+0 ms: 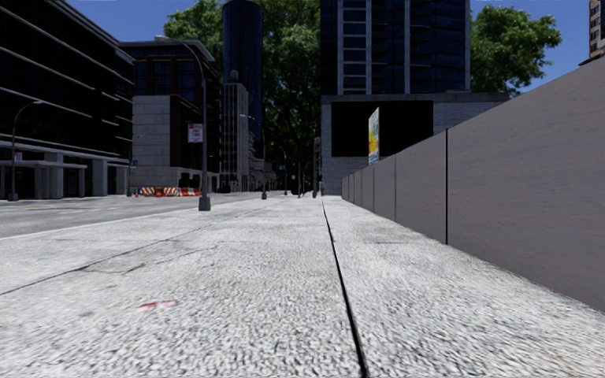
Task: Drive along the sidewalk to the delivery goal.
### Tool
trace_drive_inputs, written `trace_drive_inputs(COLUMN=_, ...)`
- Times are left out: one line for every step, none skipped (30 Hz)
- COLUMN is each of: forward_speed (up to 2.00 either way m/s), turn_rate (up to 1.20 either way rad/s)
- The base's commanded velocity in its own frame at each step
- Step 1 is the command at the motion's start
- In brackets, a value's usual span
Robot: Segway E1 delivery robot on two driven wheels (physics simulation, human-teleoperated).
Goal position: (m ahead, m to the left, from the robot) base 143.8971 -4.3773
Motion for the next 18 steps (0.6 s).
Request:
trace_drive_inputs(forward_speed=2.0, turn_rate=0.0)
trace_drive_inputs(forward_speed=2.0, turn_rate=0.0)
trace_drive_inputs(forward_speed=2.0, turn_rate=0.0)
trace_drive_inputs(forward_speed=2.0, turn_rate=0.0)
trace_drive_inputs(forward_speed=2.0, turn_rate=0.0)
trace_drive_inputs(forward_speed=2.0, turn_rate=0.0)
trace_drive_inputs(forward_speed=2.0, turn_rate=0.0)
trace_drive_inputs(forward_speed=2.0, turn_rate=0.0)
trace_drive_inputs(forward_speed=2.0, turn_rate=0.0)
trace_drive_inputs(forward_speed=2.0, turn_rate=0.0)
trace_drive_inputs(forward_speed=2.0, turn_rate=0.0)
trace_drive_inputs(forward_speed=2.0, turn_rate=0.0)
trace_drive_inputs(forward_speed=2.0, turn_rate=0.0)
trace_drive_inputs(forward_speed=2.0, turn_rate=0.0)
trace_drive_inputs(forward_speed=2.0, turn_rate=0.0)
trace_drive_inputs(forward_speed=2.0, turn_rate=0.0)
trace_drive_inputs(forward_speed=2.0, turn_rate=0.0)
trace_drive_inputs(forward_speed=2.0, turn_rate=0.0)
